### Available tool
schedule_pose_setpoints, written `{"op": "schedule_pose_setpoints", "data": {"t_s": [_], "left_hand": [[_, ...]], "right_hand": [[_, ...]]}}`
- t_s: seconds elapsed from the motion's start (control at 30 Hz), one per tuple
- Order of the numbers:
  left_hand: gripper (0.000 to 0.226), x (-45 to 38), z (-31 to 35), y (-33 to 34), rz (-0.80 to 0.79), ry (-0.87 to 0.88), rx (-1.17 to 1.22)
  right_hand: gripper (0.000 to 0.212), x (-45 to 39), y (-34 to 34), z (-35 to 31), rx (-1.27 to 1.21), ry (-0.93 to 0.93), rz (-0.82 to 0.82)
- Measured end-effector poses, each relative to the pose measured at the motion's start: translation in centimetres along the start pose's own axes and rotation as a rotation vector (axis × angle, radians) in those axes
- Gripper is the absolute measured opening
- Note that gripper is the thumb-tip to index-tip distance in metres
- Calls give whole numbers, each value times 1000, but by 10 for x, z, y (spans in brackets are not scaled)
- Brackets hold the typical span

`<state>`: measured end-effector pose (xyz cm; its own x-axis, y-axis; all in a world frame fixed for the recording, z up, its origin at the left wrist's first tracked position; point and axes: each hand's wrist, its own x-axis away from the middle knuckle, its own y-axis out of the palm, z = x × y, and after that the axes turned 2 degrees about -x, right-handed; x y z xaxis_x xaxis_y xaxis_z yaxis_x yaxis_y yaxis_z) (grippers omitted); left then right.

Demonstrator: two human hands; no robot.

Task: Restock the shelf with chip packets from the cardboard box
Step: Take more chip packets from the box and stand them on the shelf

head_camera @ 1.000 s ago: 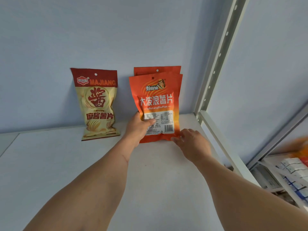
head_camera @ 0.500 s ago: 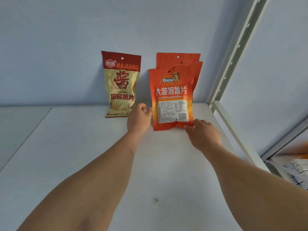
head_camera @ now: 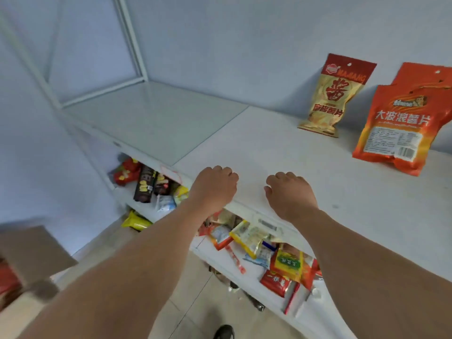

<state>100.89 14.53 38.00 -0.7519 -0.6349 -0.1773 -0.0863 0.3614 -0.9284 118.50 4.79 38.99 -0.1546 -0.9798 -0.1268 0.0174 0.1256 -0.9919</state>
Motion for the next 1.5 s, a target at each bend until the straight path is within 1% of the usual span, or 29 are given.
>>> {"op": "schedule_pose_setpoints", "data": {"t_s": [0.07, 0.27, 0.43, 0.57, 0.67, 0.73, 0.8, 0.83, 0.93, 1.0, 1.13, 1.17, 1.2, 1.27, 1.3, 1.4, 1.5], "left_hand": [[28, 54, -29, 0, -46, -79, -24], [23, 216, -100, -1, -79, -345, -26], [24, 351, -146, 12, -179, -530, -47], [27, 469, -190, 25, -238, -657, -20], [29, 544, -219, 31, -268, -723, -18], [31, 584, -240, 37, -264, -788, 7], [30, 619, -257, 45, -259, -870, 55], [29, 636, -265, 53, -261, -914, 85], [27, 676, -291, 81, -284, -1041, 146], [27, 700, -312, 101, -293, -1152, 197], [26, 742, -361, 153, -336, -1437, 334], [27, 751, -374, 168, -343, -1518, 385], [28, 759, -387, 181, -314, -1636, 470], [33, 775, -411, 210, -214, -1867, 651], [36, 784, -422, 228, -177, -1944, 733], [54, 815, -453, 283, -108, -2136, 963], [62, 847, -478, 338, -57, -2300, 1177]], "right_hand": [[31, 3, 2, -52, 2, -112, 7], [25, 11, 8, -203, 46, -410, -4], [30, 34, 18, -339, 77, -663, -2], [30, 67, 25, -455, 47, -777, -2], [31, 91, 31, -534, -33, -868, -45], [33, 96, 39, -584, -95, -867, -80], [46, 102, 52, -629, -139, -869, -156], [49, 104, 59, -649, -131, -891, -185], [29, 99, 79, -708, -184, -897, -272], [27, 93, 94, -749, -265, -895, -329], [23, 66, 149, -841, -326, -939, -408], [22, 59, 164, -866, -334, -942, -451], [22, 53, 179, -889, -334, -951, -499], [25, 43, 210, -935, -315, -986, -583], [27, 39, 225, -957, -329, -964, -634], [35, 31, 268, -1016, -401, -812, -802], [43, 30, 318, -1064, -417, -715, -931]]}}
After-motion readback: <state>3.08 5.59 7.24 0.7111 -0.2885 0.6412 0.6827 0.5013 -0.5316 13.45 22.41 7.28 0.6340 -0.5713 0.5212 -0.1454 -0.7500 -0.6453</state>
